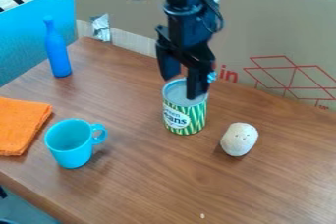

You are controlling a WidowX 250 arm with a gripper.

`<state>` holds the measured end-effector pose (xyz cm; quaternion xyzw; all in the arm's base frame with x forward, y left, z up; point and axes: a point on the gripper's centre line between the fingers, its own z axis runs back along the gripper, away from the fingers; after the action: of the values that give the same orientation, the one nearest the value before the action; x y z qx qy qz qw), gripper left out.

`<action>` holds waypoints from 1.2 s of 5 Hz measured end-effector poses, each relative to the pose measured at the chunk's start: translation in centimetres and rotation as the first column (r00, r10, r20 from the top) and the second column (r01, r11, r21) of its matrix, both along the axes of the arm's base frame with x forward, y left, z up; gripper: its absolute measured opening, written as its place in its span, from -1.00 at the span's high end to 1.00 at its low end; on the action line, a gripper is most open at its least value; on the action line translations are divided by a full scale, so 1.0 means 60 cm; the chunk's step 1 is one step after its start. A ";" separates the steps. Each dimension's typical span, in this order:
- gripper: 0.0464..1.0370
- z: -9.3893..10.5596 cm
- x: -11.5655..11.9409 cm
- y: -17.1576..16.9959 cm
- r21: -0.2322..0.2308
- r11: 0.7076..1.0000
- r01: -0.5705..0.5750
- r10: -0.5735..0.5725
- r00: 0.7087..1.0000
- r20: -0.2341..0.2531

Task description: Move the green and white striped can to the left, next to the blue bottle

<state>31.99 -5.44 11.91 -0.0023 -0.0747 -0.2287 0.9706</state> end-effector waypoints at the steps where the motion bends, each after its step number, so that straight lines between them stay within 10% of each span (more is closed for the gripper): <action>1: -0.93 -0.007 0.013 -0.014 0.047 0.998 0.036 -0.035 0.999 -0.028; 6: -0.93 -0.047 0.043 -0.018 0.137 0.990 0.037 -0.022 0.994 -0.111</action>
<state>34.56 -6.54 9.12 0.0515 -0.0055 -0.2471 0.9676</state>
